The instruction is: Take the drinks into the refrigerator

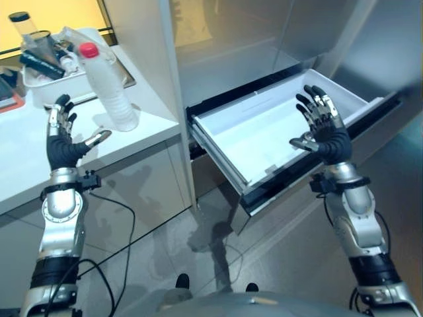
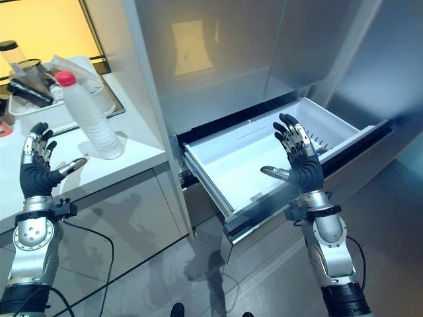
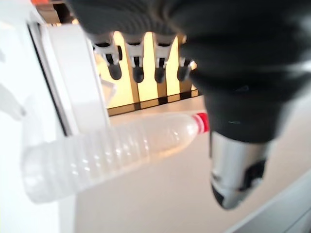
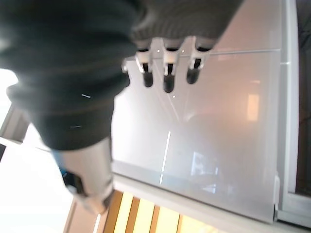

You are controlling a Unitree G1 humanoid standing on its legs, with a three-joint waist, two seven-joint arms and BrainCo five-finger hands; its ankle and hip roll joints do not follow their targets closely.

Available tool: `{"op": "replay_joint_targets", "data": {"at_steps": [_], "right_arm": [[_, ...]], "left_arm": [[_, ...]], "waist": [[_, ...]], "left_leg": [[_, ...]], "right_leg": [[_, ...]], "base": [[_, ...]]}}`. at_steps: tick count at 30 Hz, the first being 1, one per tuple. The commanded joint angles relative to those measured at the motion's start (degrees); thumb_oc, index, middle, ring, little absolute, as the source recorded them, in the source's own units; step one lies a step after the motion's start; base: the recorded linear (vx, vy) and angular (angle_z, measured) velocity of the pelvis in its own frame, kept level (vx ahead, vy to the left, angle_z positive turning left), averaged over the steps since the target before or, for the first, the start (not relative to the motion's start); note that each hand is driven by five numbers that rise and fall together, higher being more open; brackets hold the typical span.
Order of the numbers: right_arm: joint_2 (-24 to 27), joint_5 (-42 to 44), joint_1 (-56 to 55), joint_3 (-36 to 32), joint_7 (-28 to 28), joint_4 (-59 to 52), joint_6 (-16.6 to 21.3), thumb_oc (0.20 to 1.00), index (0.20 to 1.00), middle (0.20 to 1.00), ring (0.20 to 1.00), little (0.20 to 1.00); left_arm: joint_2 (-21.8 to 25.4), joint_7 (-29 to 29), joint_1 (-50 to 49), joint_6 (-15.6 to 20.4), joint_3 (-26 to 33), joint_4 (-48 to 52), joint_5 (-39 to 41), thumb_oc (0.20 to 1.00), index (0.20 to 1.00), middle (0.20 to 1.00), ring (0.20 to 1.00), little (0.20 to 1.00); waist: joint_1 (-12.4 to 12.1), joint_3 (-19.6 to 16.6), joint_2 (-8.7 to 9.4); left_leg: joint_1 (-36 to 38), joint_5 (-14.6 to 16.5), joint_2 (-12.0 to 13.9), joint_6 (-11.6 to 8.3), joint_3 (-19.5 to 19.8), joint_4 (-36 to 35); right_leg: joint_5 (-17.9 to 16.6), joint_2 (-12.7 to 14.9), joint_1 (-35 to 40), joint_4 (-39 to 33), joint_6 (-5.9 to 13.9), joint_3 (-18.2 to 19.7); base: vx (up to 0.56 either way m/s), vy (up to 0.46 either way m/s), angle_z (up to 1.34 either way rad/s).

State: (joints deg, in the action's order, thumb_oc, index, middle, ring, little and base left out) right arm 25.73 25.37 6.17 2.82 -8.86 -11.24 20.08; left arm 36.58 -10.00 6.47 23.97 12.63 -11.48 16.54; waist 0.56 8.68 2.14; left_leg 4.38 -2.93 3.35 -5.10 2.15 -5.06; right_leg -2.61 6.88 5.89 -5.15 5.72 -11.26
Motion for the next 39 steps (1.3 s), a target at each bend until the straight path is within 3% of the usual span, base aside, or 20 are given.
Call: {"op": "replay_joint_targets", "data": {"at_steps": [1, 7, 22, 39], "right_arm": [[2.5, 3.2, 3.8, -0.8, -2.1, -4.7, 1.7, 1.000, 1.000, 1.000, 1.000, 1.000], [4.6, 4.8, 3.3, -1.4, -4.1, -8.8, 1.5, 1.000, 1.000, 1.000, 1.000, 1.000], [5.6, 8.1, 2.5, -4.2, -6.9, -12.8, 1.8, 1.000, 1.000, 1.000, 1.000, 1.000], [4.7, 8.5, 0.6, -4.0, -8.8, -13.9, 1.0, 1.000, 1.000, 1.000, 1.000, 1.000]], "left_arm": [[4.2, -2.0, 6.8, 1.6, 1.2, -5.3, 0.0, 1.000, 1.000, 1.000, 1.000, 1.000], [5.5, -2.1, 8.5, 0.6, 0.4, -10.3, 0.6, 1.000, 1.000, 1.000, 1.000, 1.000], [-3.1, -1.2, 0.2, 0.4, 4.0, -9.5, 2.0, 1.000, 1.000, 1.000, 1.000, 1.000], [0.9, -2.3, 5.2, -0.6, 3.2, -7.5, -2.0, 1.000, 1.000, 1.000, 1.000, 1.000]], "waist": [[1.1, -1.0, -0.63], [2.3, -0.4, -0.21], [2.6, 2.7, 1.71], [3.3, 2.5, 2.52]], "left_leg": [[1.6, 9.4, -4.5, 6.66, -1.0, 5.5], [0.5, 10.4, -4.3, 6.73, -2.4, 7.4], [-4.5, 14.5, -4.7, 7.26, -5.2, 16.2], [-5.2, 17.3, -4.5, 7.81, -6.6, 19.6]], "right_leg": [[7.4, -2.2, -1.7, 8.2, -1.38, 0.6], [7.6, -2.6, -3.4, 9.4, -1.41, 2.7], [8.0, -3.2, -7.7, 13.0, -1.56, 6.5], [9.1, -3.9, -9.2, 15.4, -1.69, 8.9]], "base": [[0.01, 0.024, -0.38], [0.00, 0.009, -0.18], [-0.01, 0.010, -0.15], [0.01, 0.007, -0.05]]}}
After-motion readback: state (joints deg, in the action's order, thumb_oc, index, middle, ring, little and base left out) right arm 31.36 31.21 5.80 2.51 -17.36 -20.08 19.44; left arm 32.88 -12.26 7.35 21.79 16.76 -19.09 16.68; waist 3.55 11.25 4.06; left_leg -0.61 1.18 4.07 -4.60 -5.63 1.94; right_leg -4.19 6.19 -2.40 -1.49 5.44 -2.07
